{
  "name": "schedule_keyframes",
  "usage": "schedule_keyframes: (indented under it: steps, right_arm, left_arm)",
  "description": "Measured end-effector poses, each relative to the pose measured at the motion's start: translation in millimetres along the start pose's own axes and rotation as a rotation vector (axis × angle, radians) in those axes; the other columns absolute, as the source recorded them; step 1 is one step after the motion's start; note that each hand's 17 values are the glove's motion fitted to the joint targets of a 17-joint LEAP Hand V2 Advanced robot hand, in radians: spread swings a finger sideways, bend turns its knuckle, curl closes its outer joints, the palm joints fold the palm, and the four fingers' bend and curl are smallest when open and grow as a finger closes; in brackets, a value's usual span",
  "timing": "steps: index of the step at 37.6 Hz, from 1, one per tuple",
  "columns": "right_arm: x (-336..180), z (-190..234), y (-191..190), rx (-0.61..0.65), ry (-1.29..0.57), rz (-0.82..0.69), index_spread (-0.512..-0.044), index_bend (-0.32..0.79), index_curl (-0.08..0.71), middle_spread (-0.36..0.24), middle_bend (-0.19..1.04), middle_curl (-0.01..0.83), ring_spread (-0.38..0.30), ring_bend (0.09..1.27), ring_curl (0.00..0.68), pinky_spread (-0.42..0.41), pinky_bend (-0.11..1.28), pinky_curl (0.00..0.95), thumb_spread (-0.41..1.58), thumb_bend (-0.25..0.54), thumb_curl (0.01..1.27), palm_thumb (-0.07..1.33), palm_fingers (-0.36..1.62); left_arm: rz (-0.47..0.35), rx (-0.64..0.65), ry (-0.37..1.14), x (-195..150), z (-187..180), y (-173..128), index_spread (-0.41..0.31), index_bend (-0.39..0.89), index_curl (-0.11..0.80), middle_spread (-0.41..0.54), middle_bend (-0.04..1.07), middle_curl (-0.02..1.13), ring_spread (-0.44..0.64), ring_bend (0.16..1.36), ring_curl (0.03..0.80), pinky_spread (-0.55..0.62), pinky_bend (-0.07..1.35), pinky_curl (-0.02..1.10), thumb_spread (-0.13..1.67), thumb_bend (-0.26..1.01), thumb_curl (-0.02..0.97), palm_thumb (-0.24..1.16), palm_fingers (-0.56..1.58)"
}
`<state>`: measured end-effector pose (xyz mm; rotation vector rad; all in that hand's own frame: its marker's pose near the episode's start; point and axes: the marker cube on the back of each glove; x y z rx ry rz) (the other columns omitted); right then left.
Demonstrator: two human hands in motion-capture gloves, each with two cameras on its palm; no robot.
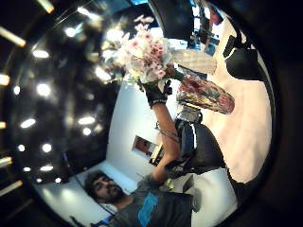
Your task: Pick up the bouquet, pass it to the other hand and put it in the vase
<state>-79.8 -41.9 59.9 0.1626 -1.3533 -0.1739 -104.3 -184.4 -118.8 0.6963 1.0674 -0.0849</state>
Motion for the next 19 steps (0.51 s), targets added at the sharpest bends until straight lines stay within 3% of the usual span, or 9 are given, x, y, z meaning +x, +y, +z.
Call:
schedule_keyframes:
  steps: [8,14,19]
  right_arm:
    - [2,-5,-2,0.019,-0.012,0.002,-0.288,0.15,0.37,-0.145,0.25,0.449,-0.086,0.21,0.391,0.266,0.2,0.351,0.96,-0.025,0.53,0.82,0.91]
    - [0,4,-4,0.01,0.001,-0.062,-0.288,0.16,0.373,-0.146,0.23,0.449,-0.077,0.19,0.39,0.27,0.19,0.351,0.96,-0.024,0.53,0.82,0.9]
    - [-1,8,-5,0.011,0.002,-0.046,-0.288,0.16,0.375,-0.146,0.22,0.449,-0.074,0.19,0.389,0.274,0.19,0.349,0.96,-0.026,0.52,0.82,0.9]
  left_arm:
    - [0.055,-0.001,-0.197,8,-19,5,0.269,0.05,0.089,0.344,0.25,0.33,0.37,0.78,0.337,0.45,0.77,0.38,0.71,-0.09,0.418,0.23,-0.14]
    - [0.091,0.033,-0.09,3,-34,3,0.286,0.04,0.058,0.431,0.22,0.32,0.46,0.76,0.317,0.51,0.76,0.36,0.65,-0.08,0.392,0.13,-0.19]
    - [0.114,0.063,-0.05,-1,-40,0,0.277,0.04,0.04,0.446,0.21,0.32,0.5,0.74,0.303,0.53,0.74,0.35,0.62,-0.07,0.381,0.1,-0.18]
